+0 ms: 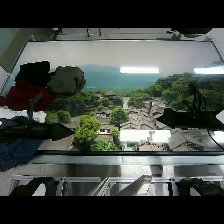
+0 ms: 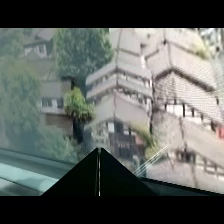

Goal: Fold the shirts.

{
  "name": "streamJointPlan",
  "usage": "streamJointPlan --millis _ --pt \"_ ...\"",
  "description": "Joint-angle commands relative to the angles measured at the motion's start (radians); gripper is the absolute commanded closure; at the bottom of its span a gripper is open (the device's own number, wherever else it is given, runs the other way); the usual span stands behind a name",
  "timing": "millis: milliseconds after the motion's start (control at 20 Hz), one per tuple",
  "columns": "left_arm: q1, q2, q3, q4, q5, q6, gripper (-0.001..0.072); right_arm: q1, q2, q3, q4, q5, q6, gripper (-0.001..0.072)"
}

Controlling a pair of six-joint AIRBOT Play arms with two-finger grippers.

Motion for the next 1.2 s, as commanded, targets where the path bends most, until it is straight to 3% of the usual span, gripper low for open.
streamJointPlan --millis 0,100,150,200,250,400,550,750,950,1000,1050,1100,1150 --pt "0.0 0.001 0.0 -0.001 0.153 0.0 0.0692 0.001 -0.005 0.0 0.008 -0.041 0.0 0.0696" --pt "0.005 0.0 0.008 0.018 0.328 0.005 0.0689 0.001 -0.013 0.0 0.008 -0.086 -0.029 0.0688" --pt "0.016 -0.01 0.033 0.064 0.439 0.009 0.0547 0.001 -0.013 0.0 0.008 -0.111 -0.044 0.0666" --pt "0.034 -0.04 0.077 0.115 0.528 0.009 0.0189 0.001 -0.013 0.0 0.007 -0.138 -0.063 0.043" --pt "0.062 -0.09 0.137 0.155 0.59 0.009 -0.0001 0.001 -0.013 0.0 0.007 -0.167 -0.077 0.0184" --pt "0.152 -0.311 0.336 0.213 0.657 0.013 -0.0001 0.0 -0.014 0.0 0.003 -0.233 -0.079 0.017" --pt "0.199 -0.623 0.553 0.212 0.63 0.013 -0.0001 -0.001 -0.039 0.0 0.004 -0.263 -0.079 0.017" --pt "0.171 -0.972 0.816 0.211 0.512 0.014 -0.0002 -0.001 -0.085 0.0 0.004 -0.261 -0.079 0.017" --pt "0.122 -1.142 0.963 0.212 0.415 0.014 -0.0001 -0.001 -0.126 0.0 0.004 -0.261 -0.079 0.017" --pt "0.114 -1.168 0.997 0.212 0.387 0.014 0.0004 -0.001 -0.132 0.0 0.004 -0.259 -0.079 0.0171" --pt "0.108 -1.188 1.035 0.212 0.356 0.014 0.0153 -0.001 -0.134 0.0 0.004 -0.257 -0.079 0.0172" --pt "0.107 -1.202 1.075 0.211 0.314 0.014 0.05 0.0 -0.134 0.0 0.005 -0.257 -0.078 0.0195" --pt "0.101 -1.21 1.121 0.209 0.262 0.018 0.0709 0.0 -0.134 0.0 0.005 -0.257 -0.079 0.0287"
